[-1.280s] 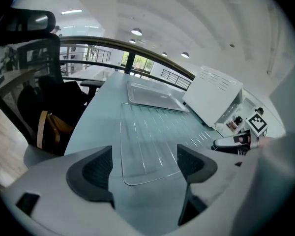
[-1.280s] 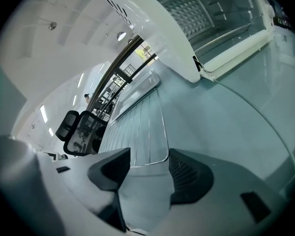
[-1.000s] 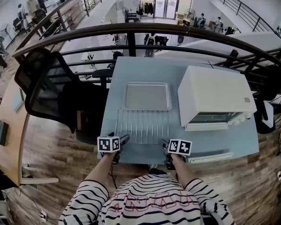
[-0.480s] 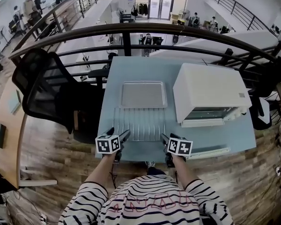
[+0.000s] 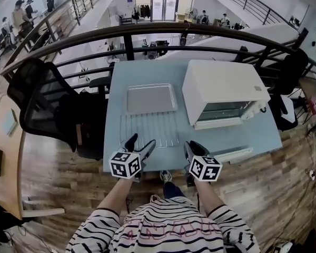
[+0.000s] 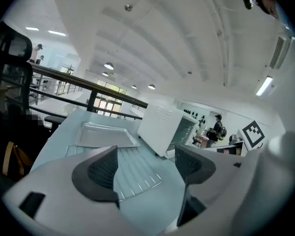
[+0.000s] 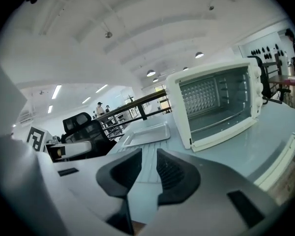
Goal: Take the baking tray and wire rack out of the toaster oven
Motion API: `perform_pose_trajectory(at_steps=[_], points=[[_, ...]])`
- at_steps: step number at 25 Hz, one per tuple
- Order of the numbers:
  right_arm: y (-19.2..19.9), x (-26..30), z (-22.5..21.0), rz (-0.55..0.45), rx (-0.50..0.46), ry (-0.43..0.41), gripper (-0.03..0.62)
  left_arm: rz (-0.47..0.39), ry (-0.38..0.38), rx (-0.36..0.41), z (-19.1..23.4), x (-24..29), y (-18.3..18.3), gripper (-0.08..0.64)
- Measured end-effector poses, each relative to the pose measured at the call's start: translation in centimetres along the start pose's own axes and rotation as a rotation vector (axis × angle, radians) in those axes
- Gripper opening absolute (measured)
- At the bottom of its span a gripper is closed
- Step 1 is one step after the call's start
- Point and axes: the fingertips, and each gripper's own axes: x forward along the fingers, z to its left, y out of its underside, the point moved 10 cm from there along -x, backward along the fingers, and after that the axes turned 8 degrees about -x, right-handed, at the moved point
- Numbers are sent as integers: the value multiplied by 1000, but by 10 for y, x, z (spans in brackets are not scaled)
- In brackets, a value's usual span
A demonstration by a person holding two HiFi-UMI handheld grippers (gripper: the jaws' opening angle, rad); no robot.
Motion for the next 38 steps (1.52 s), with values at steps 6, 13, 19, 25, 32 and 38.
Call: perform_pose_trajectory(at_steps=[6,13,19,25,32,38], points=[[12,-55,2,-102,4,66,52,-55,106,45,-42,-20,13,380],[21,-99,0,-141,15,80,37,-90,144,66,-78,-41,22,323],[25,-130,-11,-174,-43,85,31,-123,133,126,-105,-49,32,182],[29,-167,-23,-214,-126,65,28,-150,111,199,-145,-59,50,57],[37,-201,-37,-224,-155,10,28,-154,76,184,-181,-78,78,28],[47,-223,-44,-198,-192,-28,27,-168,31,168,-205,-95,100,25]])
